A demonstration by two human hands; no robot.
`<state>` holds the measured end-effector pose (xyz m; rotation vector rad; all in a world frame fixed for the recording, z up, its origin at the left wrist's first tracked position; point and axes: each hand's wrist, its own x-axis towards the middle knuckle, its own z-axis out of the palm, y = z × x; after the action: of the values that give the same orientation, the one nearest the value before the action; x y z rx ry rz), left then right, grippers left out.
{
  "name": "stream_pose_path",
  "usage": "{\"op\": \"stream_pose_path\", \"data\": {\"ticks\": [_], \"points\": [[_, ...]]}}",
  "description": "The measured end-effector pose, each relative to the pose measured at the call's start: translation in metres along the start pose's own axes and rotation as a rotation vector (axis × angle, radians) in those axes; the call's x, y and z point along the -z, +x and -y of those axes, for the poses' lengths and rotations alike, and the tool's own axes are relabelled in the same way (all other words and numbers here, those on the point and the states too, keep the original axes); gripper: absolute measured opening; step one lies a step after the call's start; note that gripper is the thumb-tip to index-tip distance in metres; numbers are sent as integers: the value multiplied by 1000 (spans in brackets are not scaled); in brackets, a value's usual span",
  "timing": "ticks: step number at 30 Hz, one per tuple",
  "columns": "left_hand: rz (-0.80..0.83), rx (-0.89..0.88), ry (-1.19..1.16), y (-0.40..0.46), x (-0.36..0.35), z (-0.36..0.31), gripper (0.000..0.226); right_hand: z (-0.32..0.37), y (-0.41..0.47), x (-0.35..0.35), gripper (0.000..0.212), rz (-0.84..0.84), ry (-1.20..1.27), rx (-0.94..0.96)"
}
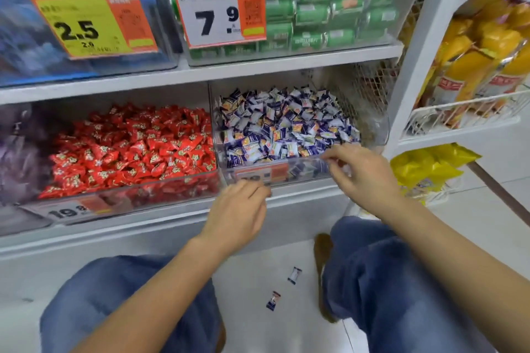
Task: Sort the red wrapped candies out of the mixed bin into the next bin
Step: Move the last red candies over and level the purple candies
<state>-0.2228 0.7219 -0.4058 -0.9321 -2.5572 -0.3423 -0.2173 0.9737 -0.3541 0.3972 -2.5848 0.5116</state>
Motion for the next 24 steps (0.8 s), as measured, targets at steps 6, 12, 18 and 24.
{"op": "stream_pose_path", "data": {"ticks": [6, 12, 18, 24], "points": [[504, 552, -239, -86, -86, -18, 26, 15, -74, -90, 21, 581, 0, -217], [835, 815, -325, -171, -187, -38, 24, -22, -175, -206, 27, 955, -42, -499], [960, 979, -384, -191, -274, -36, 18, -58, -210, -309, 47, 1112, -57, -490], [867, 999, -361, -190, -332, -47, 36, -71, -223, -364, 51, 1144, -217, -96]]}}
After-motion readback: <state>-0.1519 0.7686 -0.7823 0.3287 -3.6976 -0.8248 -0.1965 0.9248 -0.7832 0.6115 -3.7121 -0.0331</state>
